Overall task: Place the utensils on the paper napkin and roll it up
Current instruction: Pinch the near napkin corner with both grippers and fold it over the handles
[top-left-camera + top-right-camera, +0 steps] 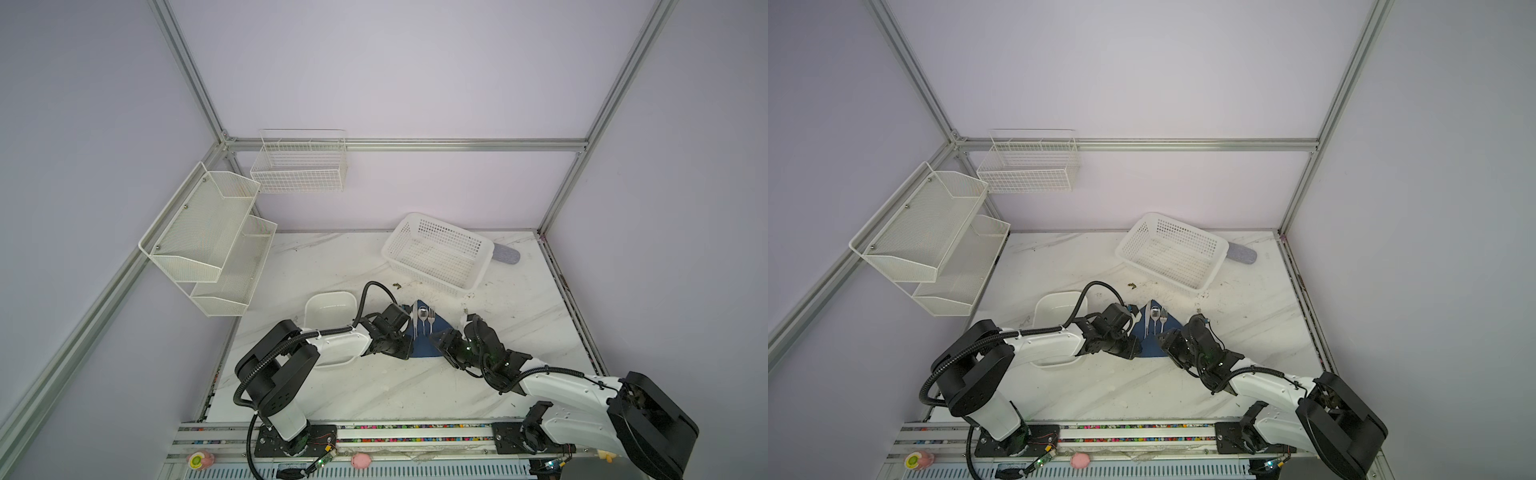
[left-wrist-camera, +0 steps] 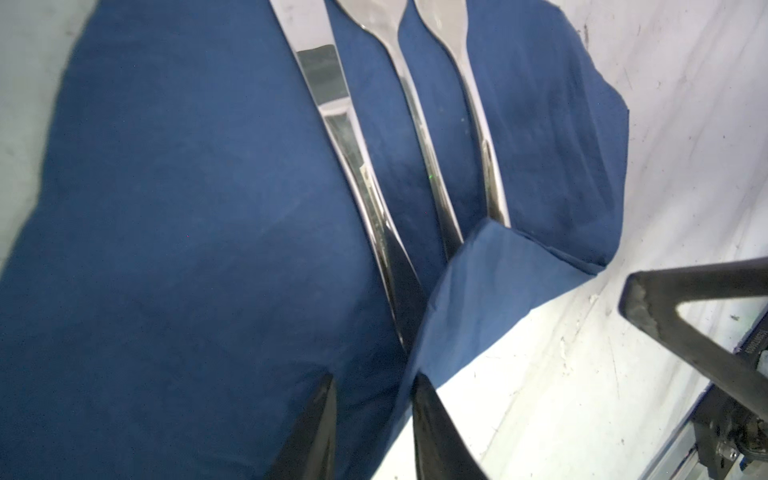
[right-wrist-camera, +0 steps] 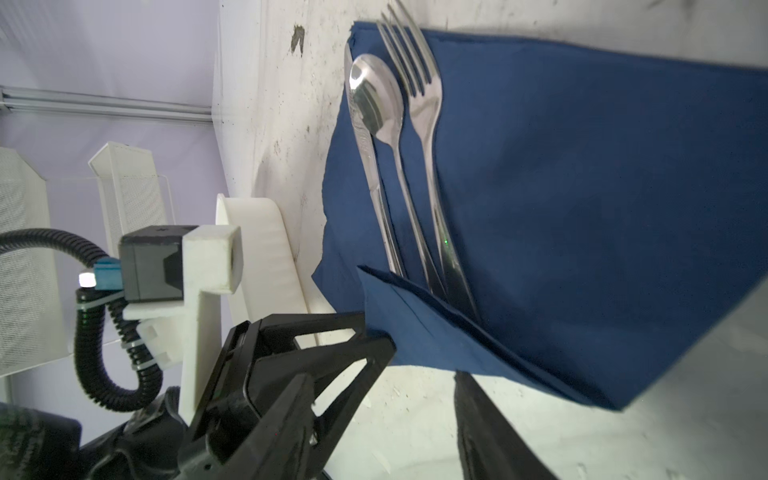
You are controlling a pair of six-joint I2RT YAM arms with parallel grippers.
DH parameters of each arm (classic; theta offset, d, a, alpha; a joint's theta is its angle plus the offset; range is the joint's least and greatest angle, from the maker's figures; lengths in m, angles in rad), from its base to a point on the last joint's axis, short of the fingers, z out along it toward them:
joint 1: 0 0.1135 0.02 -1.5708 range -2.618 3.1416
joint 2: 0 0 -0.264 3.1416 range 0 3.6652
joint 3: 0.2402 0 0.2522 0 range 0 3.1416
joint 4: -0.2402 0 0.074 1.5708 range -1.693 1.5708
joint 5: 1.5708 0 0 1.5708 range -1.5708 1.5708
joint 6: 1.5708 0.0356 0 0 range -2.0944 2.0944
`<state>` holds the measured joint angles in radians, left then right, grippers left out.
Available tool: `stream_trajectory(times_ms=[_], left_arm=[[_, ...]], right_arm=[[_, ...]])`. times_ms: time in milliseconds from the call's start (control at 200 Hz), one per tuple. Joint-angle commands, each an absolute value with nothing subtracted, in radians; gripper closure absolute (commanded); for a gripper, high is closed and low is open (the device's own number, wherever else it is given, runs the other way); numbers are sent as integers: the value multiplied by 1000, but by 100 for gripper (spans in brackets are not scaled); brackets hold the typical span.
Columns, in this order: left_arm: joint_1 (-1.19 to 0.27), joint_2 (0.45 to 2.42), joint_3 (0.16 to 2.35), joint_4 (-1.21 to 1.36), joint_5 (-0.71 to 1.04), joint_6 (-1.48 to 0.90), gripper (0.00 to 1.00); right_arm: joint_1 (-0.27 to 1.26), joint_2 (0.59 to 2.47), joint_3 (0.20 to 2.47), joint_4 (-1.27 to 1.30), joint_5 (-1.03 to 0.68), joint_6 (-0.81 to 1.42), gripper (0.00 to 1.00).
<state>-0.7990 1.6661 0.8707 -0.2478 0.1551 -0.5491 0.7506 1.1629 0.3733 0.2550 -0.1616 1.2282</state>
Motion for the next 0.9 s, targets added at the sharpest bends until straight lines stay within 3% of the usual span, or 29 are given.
stream_trajectory(times_ms=[0,340,895], left_arm=[[-801,1660,928,-240,116,-586,69],[-801,1664,936,-248,117,-599,69],[-801,1635,966,-315,130,-579,66]], right_arm=[[746,1144,417,134,-161,1127,49],[745,1236,492,117,-204,990,76],[746,1354,538,15,-107,983,78]])
